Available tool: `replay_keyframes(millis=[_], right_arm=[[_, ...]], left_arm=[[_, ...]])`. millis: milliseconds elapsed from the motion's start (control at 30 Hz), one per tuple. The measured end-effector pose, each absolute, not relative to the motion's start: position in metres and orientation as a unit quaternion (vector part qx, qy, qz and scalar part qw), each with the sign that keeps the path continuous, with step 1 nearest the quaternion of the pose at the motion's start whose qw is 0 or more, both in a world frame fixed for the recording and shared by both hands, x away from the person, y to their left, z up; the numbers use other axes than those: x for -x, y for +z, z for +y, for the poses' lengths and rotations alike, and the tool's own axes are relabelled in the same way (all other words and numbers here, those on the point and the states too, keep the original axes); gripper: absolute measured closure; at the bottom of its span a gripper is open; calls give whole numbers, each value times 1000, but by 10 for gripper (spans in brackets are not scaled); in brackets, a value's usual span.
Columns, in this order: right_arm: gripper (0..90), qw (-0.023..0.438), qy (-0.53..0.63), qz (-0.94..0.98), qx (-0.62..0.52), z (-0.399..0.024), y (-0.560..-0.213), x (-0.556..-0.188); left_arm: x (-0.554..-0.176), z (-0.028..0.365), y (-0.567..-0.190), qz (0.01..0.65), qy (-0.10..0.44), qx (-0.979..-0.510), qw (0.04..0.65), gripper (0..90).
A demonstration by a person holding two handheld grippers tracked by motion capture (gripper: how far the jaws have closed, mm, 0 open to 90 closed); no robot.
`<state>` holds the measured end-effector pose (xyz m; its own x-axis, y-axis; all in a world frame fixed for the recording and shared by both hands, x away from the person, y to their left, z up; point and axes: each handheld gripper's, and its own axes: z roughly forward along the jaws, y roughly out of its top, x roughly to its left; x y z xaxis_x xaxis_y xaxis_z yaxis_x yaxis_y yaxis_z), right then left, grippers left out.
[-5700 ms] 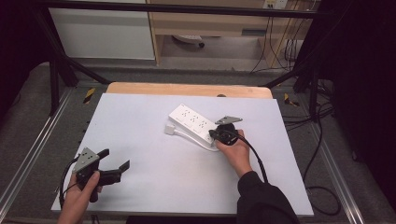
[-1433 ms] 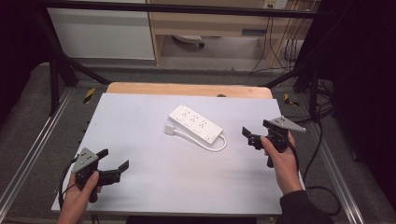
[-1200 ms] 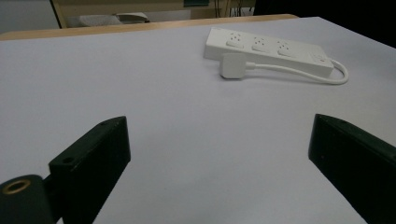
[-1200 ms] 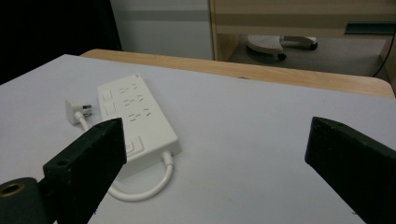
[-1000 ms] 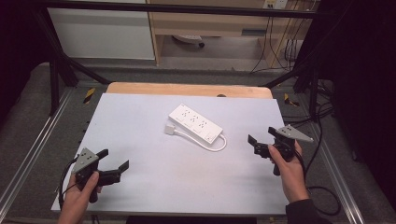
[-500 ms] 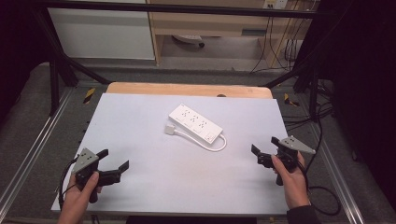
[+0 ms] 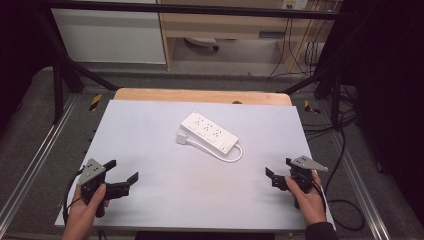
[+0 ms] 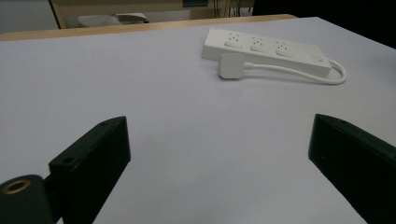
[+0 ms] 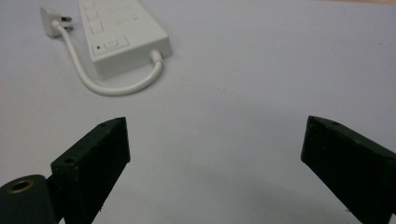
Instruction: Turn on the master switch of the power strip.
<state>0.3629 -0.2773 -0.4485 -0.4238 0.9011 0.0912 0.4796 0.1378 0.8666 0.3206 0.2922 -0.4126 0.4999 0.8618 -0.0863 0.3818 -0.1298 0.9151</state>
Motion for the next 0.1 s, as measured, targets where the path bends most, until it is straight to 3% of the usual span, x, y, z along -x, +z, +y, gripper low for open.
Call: replay_keyframes(millis=[100], right_arm=[[76, 231, 420, 732, -484, -272, -455, -366]], left_arm=[[-321, 292, -413, 437, 243, -711, 494, 55]])
